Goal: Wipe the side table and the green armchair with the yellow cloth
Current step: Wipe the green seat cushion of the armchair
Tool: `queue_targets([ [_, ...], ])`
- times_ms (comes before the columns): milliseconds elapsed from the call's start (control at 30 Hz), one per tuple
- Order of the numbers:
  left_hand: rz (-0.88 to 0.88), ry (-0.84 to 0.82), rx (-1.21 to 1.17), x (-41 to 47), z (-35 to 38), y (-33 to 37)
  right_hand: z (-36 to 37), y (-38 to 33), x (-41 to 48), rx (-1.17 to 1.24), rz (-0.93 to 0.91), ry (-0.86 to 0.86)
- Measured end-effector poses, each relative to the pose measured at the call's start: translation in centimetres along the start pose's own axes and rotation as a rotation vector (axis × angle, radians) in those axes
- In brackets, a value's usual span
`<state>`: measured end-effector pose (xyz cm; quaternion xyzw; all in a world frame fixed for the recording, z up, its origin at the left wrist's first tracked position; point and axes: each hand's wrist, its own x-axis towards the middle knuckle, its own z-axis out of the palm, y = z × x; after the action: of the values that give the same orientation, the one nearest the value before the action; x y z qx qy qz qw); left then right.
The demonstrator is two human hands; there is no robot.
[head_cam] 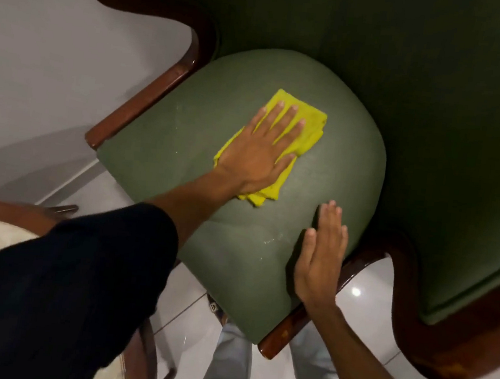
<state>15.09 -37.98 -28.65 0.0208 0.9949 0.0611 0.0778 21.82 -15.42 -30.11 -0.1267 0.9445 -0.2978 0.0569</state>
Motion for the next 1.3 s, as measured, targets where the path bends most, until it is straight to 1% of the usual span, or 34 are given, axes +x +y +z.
queue_targets([
  [100,0.005,0.009,-0.026,-5.5,1.6,2.5,-1.9,0.0,1.3,0.253,0.289,0.167],
  [167,0.03,0.045,-0.068,-9.8,3.0,6.0,-2.4,-1.2,2.4,0.372,0.396,0.198],
  [267,0.134,0.025,-0.113,-14.8,4.8,11.3,-2.6,-1.7,3.7,0.521,0.5,0.255],
  [300,0.15,0.011,-0.114,-15.5,5.1,11.9,-2.6,-1.3,3.8,0.529,0.506,0.252],
  [367,0.124,0.019,-0.125,-15.4,5.1,11.1,-2.4,-0.5,3.4,0.44,0.451,0.2],
  [400,0.061,0.043,-0.137,-14.8,4.8,9.8,-2.2,-0.3,3.1,0.358,0.388,0.158],
  [467,-0.151,0.14,-0.109,-12.8,4.0,5.5,-1.3,-0.3,2.6,0.142,0.258,0.079],
  [500,-0.284,0.186,-0.064,-11.7,3.7,2.4,-0.7,-0.2,2.3,0.027,0.218,0.054],
  [533,-0.436,0.201,-0.04,-10.9,3.5,-1.2,-0.3,0.0,2.2,-0.068,0.197,0.04],
  [567,-0.6,0.188,-0.068,-10.5,3.1,-5.1,0.1,0.1,2.1,-0.13,0.19,0.039],
  [633,-0.905,0.18,-0.21,-11.0,2.5,-11.8,0.4,0.2,2.0,-0.172,0.193,0.057],
  [667,-1.013,0.199,-0.267,-11.8,2.4,-13.5,0.5,0.2,2.0,-0.176,0.194,0.061],
  [700,-1.071,0.227,-0.302,-12.6,2.5,-13.8,0.6,0.2,2.0,-0.18,0.196,0.06],
  [733,-1.073,0.257,-0.317,-13.2,2.7,-12.8,0.5,0.1,2.0,-0.184,0.198,0.057],
  [833,-0.983,0.381,-0.343,-15.1,3.9,-5.5,-0.1,-0.6,2.2,-0.151,0.209,0.012],
  [867,-0.952,0.401,-0.347,-15.8,4.3,-2.8,-0.5,-1.0,2.3,-0.123,0.218,0.002],
  [933,-0.823,0.388,-0.324,-17.4,5.3,1.8,-1.3,-1.5,3.0,-0.072,0.257,0.014],
  [967,-0.721,0.357,-0.293,-18.3,5.9,4.1,-1.6,-1.9,3.6,-0.073,0.279,0.025],
  [1033,-0.448,0.258,-0.204,-20.1,6.9,9.1,-1.7,-3.0,5.3,-0.133,0.297,0.041],
  [1100,-0.181,0.159,-0.14,-21.2,7.7,13.4,-0.8,-4.8,6.9,-0.21,0.271,0.047],
  [1133,-0.076,0.13,-0.13,-21.4,7.8,14.8,-0.1,-5.8,7.6,-0.24,0.246,0.038],
  [1200,0.093,0.115,-0.081,-21.2,8.2,16.2,1.8,-7.5,9.5,-0.283,0.196,-0.001],
  [1233,0.174,0.125,-0.021,-21.0,8.3,16.4,2.5,-8.2,10.8,-0.298,0.163,-0.027],
  [1300,0.323,0.113,0.046,-20.6,8.3,16.4,3.3,-8.6,13.9,-0.352,0.023,-0.117],
])
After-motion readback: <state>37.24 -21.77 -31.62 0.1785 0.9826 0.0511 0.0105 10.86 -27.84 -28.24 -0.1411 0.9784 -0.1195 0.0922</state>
